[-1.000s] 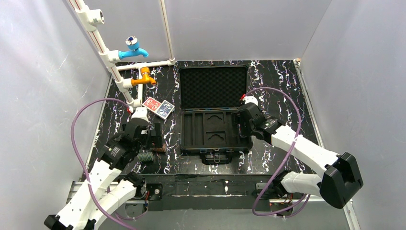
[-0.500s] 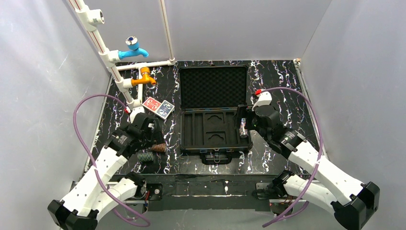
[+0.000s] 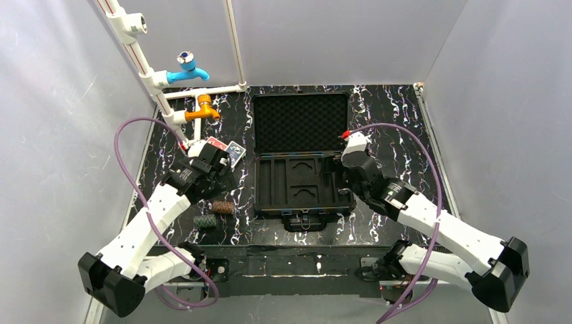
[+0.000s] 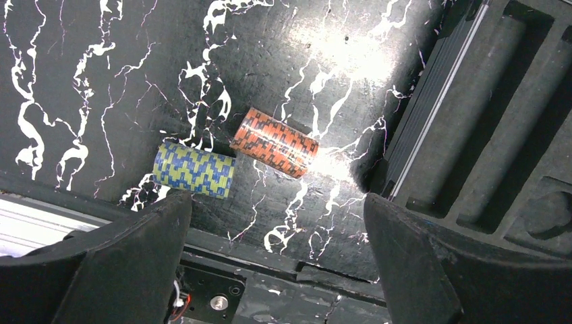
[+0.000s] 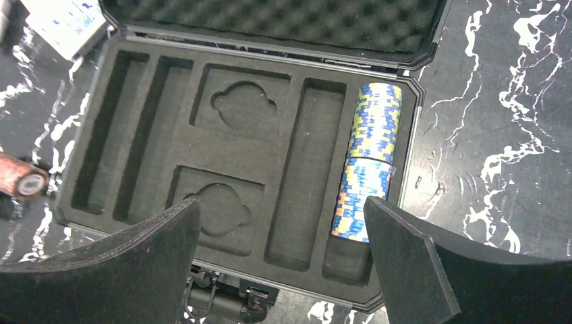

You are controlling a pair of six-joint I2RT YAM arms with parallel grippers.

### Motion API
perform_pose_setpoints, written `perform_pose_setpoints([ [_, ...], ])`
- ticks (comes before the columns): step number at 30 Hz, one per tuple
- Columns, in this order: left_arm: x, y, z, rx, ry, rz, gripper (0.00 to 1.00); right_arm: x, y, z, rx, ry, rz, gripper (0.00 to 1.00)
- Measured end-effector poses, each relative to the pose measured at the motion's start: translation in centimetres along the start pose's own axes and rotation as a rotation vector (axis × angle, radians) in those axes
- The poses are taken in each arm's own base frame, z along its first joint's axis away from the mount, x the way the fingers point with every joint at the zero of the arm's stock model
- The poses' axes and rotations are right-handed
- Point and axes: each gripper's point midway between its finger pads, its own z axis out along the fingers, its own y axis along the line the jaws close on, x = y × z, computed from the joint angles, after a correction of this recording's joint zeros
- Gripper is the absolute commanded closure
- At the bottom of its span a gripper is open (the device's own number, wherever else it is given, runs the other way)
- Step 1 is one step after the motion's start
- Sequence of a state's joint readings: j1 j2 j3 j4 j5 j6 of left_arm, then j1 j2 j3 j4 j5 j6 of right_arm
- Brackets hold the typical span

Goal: Pack up texas hold em set

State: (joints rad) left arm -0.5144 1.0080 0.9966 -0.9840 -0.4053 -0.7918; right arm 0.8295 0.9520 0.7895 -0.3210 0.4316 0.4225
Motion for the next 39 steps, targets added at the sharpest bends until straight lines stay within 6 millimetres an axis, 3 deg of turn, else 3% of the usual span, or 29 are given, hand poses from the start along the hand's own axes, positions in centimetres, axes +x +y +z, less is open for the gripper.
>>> perform_pose_setpoints([
  [6, 0.3, 0.1, 0.9, -0.062, 0.044, 0.008, 0.01, 0.7, 0.8, 0.1, 0.018, 0.018, -0.119, 0.02],
  [17, 0.1, 0.7, 1.9, -0.194, 0.101, -0.129, 0.01, -1.8, -0.5, -1.1, 0.121, -0.116, -0.219, 0.02],
  [22, 0.4, 0.6, 2.1, -0.195, 0.108, -0.166, 0.01, -1.4, -0.4, -1.0, 0.113, -0.101, -0.245, 0.02],
  [32, 3.8, 1.2, 4.5, -0.204, 0.182, -0.159, 0.01, -0.2, -0.3, -0.3, 0.11, -0.048, -0.296, 0.02],
  [39, 5.4, 0.2, 6.4, -0.184, 0.21, -0.275, 0.01, 0.4, 0.0, 0.1, 0.097, -0.025, -0.31, 0.02],
])
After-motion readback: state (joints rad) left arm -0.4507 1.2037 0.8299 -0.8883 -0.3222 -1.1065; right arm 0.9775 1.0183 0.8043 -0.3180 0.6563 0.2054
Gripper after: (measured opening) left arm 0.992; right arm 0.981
